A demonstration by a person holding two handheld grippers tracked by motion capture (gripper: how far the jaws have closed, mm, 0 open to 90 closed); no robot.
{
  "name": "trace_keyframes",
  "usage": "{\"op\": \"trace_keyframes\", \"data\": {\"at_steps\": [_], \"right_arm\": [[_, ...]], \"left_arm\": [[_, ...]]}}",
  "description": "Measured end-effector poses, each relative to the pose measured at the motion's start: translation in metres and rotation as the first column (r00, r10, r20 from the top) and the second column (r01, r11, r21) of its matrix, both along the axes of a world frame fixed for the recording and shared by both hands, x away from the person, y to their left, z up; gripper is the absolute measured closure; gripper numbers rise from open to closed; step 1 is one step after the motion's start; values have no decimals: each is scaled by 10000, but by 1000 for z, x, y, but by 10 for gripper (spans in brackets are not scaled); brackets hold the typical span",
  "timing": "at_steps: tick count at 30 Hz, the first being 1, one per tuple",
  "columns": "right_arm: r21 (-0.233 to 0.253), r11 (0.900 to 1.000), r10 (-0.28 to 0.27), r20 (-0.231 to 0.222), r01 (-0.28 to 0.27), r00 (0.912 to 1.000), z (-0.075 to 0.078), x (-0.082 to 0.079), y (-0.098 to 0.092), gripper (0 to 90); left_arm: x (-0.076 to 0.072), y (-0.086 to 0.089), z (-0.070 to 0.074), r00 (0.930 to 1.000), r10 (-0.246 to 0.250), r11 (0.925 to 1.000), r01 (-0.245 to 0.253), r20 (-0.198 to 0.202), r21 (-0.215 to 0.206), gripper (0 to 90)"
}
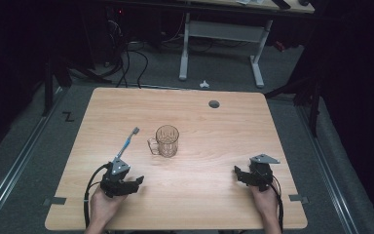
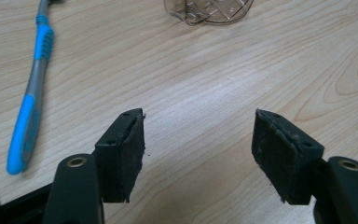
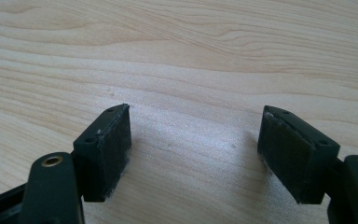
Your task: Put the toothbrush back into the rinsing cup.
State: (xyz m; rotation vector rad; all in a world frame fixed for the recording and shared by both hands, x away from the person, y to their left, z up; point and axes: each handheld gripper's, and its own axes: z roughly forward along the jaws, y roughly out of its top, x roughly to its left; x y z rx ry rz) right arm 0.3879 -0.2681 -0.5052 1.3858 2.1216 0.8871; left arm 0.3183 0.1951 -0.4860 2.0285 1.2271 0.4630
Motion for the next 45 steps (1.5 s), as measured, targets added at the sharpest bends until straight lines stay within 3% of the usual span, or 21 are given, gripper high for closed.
{"op": "trace_keyframes", "data": {"at_steps": [7,11,17,21,26,33,45], "right_arm": [[0,10000,-10,0,10,10000,0,0,0,259],[-1,10000,-11,2,11,10000,0,0,0,259],[-2,10000,-36,2,36,10000,0,0,0,259],[-2,10000,-38,1,38,10000,0,0,0,259],[0,10000,-38,0,38,10000,0,0,0,259],[0,10000,-38,1,38,10000,0,0,0,259],[-1,10000,-38,1,38,10000,0,0,0,259]], "left_arm": [[-8,16,7,9983,388,9991,-380,425,-176,391],[-10,25,11,9966,763,9970,-760,316,-107,400],[-11,46,12,9868,1610,9868,-1607,188,-175,417],[-10,52,11,9839,1786,9839,-1785,31,-132,411],[-5,62,12,9771,2100,9776,-2102,-343,-51,391],[3,70,15,9700,2406,9706,-2405,-349,60,385],[23,73,24,9682,2470,9690,-2465,-392,166,370]]}}
